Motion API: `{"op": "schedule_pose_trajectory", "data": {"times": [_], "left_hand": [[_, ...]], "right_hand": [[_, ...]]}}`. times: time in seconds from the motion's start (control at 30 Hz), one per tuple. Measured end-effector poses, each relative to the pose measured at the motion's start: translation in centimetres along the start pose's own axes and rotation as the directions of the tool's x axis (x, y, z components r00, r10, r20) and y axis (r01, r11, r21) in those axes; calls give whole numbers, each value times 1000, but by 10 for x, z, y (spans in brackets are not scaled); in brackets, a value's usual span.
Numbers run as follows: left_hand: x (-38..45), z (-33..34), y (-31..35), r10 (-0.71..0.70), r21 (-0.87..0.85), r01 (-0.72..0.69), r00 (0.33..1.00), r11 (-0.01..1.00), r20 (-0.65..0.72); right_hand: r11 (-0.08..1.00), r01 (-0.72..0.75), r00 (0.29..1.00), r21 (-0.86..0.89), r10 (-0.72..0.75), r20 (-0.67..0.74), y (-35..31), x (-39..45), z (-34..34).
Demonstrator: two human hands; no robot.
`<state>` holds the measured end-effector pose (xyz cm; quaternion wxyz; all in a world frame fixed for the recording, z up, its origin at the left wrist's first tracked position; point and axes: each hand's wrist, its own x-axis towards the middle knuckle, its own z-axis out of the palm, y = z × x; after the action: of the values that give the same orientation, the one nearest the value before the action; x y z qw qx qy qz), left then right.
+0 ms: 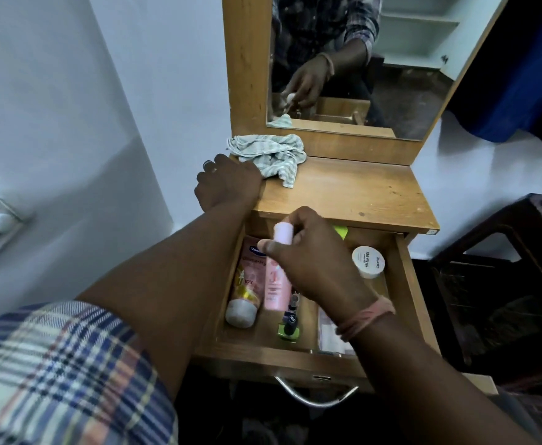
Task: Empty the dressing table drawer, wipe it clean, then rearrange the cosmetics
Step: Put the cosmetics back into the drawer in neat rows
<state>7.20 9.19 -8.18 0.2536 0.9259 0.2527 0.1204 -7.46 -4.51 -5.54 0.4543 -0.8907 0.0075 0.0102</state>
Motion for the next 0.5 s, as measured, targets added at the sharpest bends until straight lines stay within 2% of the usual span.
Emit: {"op": "schedule_pose_trajectory", "data": {"times": [0.17,0.33,0.5], "left_hand": [[1,1,0,-6,-7,6,1000,1000,-1],[2,1,0,-7,-11,7,1000,1000,4],[1,1,0,-9,3,9,1000,1000,-6]], "right_hand": [[962,30,999,-271,-35,-13,4,6,22],[930,101,995,-354,-98,25,5,9,23],[922,93,995,-375,-72,68,5,12,30]]}}
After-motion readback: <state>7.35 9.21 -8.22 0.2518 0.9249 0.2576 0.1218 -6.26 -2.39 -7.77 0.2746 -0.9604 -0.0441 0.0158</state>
